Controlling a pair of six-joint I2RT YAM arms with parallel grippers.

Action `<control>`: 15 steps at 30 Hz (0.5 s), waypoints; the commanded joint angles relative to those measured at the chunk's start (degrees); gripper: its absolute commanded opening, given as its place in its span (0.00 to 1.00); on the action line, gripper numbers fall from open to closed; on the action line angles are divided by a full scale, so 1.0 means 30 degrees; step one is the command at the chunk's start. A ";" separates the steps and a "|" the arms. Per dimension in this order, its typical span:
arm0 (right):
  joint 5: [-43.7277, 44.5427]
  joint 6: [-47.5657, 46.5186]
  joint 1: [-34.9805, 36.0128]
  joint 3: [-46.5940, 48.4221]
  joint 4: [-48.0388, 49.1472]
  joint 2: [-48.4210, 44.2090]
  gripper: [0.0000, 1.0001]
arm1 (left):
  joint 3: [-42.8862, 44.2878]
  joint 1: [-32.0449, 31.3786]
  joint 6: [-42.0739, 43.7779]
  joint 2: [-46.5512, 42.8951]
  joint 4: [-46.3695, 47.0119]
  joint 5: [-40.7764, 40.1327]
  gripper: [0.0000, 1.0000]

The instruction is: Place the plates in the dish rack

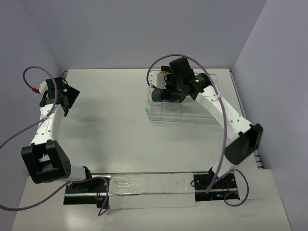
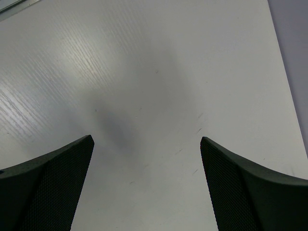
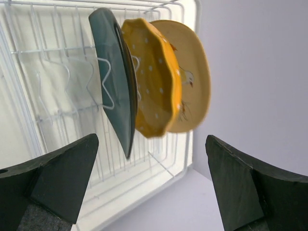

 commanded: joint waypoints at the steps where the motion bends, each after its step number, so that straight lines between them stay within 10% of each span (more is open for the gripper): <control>1: -0.2519 0.1448 0.0005 -0.1090 0.0668 -0.4277 1.00 | 0.0167 0.0034 -0.0114 -0.1397 -0.0026 -0.0033 0.99; 10: 0.3566 1.4896 -0.2454 -0.9376 1.2040 -1.1499 1.00 | -0.0831 -0.0171 0.0094 -0.3222 0.0445 0.0964 0.99; 15: 0.7003 2.2112 -0.5184 -1.2387 1.2589 -1.4179 1.00 | -0.0988 -0.0465 0.0315 -0.3412 0.0436 0.1347 0.99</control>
